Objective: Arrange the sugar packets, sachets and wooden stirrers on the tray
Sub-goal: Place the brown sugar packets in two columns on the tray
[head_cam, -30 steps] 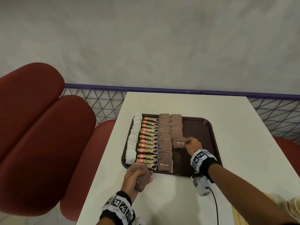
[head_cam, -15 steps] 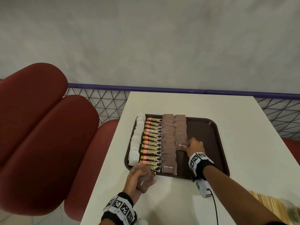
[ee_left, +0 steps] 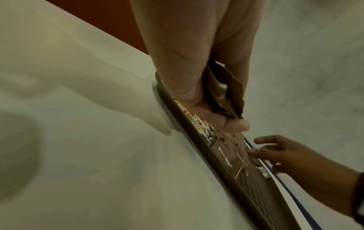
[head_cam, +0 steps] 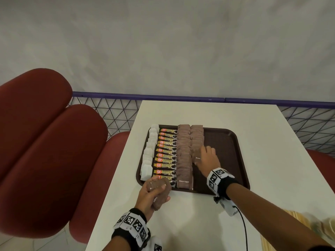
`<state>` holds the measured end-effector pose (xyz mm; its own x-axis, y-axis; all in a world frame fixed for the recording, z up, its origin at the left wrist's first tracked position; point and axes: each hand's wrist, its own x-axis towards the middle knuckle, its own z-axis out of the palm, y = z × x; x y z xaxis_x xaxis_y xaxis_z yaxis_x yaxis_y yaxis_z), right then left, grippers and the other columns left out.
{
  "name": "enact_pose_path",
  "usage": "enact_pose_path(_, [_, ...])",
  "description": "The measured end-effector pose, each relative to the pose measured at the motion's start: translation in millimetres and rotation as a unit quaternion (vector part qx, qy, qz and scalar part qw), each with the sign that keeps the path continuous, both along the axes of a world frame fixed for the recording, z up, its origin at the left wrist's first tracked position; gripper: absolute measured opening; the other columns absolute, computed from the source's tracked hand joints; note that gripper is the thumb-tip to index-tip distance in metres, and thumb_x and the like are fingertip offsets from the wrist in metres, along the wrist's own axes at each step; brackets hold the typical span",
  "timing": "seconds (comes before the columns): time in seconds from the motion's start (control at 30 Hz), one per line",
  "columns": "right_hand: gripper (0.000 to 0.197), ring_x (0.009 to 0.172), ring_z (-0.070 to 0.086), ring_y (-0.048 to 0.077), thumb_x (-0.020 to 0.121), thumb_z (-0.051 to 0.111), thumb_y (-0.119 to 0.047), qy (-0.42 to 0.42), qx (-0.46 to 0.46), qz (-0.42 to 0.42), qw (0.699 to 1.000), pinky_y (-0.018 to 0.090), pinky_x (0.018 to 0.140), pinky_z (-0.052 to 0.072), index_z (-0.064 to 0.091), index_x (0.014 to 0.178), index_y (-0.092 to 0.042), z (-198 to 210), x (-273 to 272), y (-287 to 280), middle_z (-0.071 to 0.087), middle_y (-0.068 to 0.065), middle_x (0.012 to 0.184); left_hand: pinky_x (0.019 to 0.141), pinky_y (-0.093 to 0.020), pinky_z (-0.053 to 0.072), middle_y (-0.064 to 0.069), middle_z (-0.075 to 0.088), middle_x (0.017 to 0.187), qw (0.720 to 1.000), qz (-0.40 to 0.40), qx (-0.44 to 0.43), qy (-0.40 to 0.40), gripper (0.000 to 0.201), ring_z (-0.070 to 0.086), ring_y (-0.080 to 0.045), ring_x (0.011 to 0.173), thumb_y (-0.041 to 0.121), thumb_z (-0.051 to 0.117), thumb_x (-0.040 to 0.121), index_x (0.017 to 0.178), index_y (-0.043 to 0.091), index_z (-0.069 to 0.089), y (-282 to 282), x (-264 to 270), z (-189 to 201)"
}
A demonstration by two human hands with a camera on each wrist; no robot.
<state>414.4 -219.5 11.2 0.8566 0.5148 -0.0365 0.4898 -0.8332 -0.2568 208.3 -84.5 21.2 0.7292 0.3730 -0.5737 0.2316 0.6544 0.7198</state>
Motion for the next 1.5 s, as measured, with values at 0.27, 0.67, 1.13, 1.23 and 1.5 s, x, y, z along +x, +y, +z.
enact_pose_path(0.27, [0.011, 0.069, 0.05, 0.0, 0.086, 0.064, -0.027, 0.328, 0.212, 0.131, 0.911, 0.007, 0.062, 0.04, 0.055, 0.081, -0.022, 21.4, -62.9, 7.1, 0.054, -0.01, 0.078, 0.063, -0.036, 0.057, -0.011, 0.062, 0.106, 0.999, -0.026, 0.038, -0.018, 0.039, 0.064, -0.024, 0.088, -0.004, 0.065, 0.08, 0.113, 0.012, 0.053, -14.0, 4.3, 6.7])
enact_pose_path(0.67, [0.023, 0.068, 0.047, 0.006, 0.083, 0.067, -0.009, 0.406, 0.294, 0.086, 0.861, 0.013, 0.063, 0.04, 0.049, 0.073, -0.019, 12.2, -71.2, 8.1, 0.053, -0.001, 0.074, 0.065, -0.037, 0.056, -0.015, 0.068, 0.098, 0.998, -0.03, 0.041, -0.028, 0.031, 0.066, -0.025, 0.082, -0.003, 0.061, 0.083, 0.11, 0.01, 0.058, -19.2, 0.5, 10.4])
enact_pose_path(1.13, [0.031, 0.067, 0.057, 0.021, 0.08, 0.064, -0.001, 0.303, 0.347, -0.134, 0.877, 0.038, 0.07, 0.05, 0.04, 0.069, -0.018, 20.7, -28.5, -12.9, 0.057, 0.006, 0.075, 0.069, -0.042, 0.055, -0.021, 0.063, 0.106, 1.0, -0.019, 0.005, -0.018, 0.038, 0.066, -0.034, 0.088, -0.007, 0.056, 0.084, 0.116, 0.013, 0.054, -12.0, 2.2, 3.7])
enact_pose_path(1.23, [0.019, 0.075, 0.058, 0.022, 0.083, 0.064, -0.012, 0.228, 0.268, -0.124, 0.928, 0.033, 0.07, 0.045, 0.045, 0.079, -0.015, 30.3, -9.9, -25.6, 0.061, 0.004, 0.081, 0.073, -0.044, 0.054, -0.023, 0.063, 0.105, 1.0, -0.01, -0.009, -0.012, 0.033, 0.061, -0.038, 0.093, -0.009, 0.055, 0.083, 0.109, 0.012, 0.058, -11.1, 1.8, 4.0])
enact_pose_path(1.5, [0.015, 0.113, 0.043, 0.028, 0.086, 0.056, -0.012, 0.117, 0.063, -0.046, 0.99, 0.037, 0.095, 0.041, 0.069, 0.094, -0.014, 29.9, 16.0, -31.5, 0.053, 0.011, 0.112, 0.069, -0.043, 0.056, -0.024, 0.061, 0.115, 0.999, 0.0, -0.033, 0.003, 0.041, 0.061, -0.042, 0.103, -0.008, 0.055, 0.083, 0.117, 0.015, 0.055, -7.9, 3.3, -3.0])
